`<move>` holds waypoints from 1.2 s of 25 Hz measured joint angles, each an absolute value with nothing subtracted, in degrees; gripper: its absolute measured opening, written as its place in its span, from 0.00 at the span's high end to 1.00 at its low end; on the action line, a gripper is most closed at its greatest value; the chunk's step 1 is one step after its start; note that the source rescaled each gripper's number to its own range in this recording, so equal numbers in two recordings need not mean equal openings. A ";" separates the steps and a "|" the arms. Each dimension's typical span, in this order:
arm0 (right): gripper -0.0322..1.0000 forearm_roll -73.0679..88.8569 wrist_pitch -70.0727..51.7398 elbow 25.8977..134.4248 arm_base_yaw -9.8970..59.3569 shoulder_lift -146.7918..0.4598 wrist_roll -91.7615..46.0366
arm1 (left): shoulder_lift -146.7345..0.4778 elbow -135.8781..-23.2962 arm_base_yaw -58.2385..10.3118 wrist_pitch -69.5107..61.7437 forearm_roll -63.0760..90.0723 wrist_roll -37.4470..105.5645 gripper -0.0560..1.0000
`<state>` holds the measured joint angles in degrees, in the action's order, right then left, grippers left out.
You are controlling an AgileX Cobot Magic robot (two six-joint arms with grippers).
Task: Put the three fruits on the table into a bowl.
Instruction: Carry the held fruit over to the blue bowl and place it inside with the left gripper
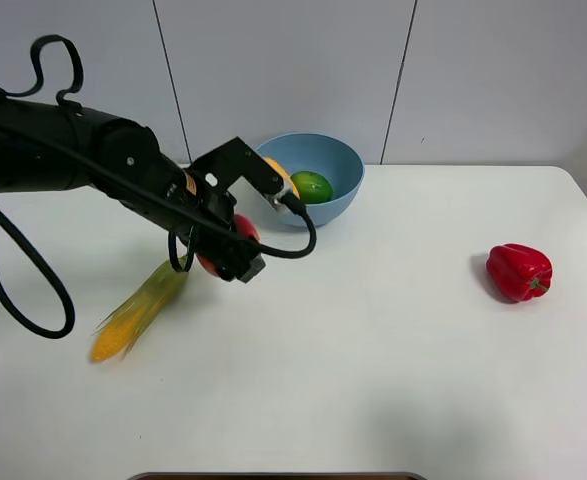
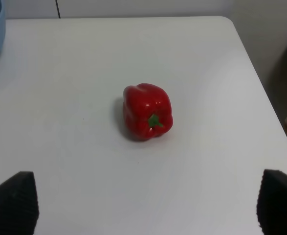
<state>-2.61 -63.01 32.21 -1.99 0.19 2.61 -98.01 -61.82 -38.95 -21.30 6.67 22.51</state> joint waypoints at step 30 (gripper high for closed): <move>0.00 -2.61 -63.01 32.21 -1.99 0.19 2.61 | -115.11 -89.42 -34.47 -6.80 1.39 22.51 0.94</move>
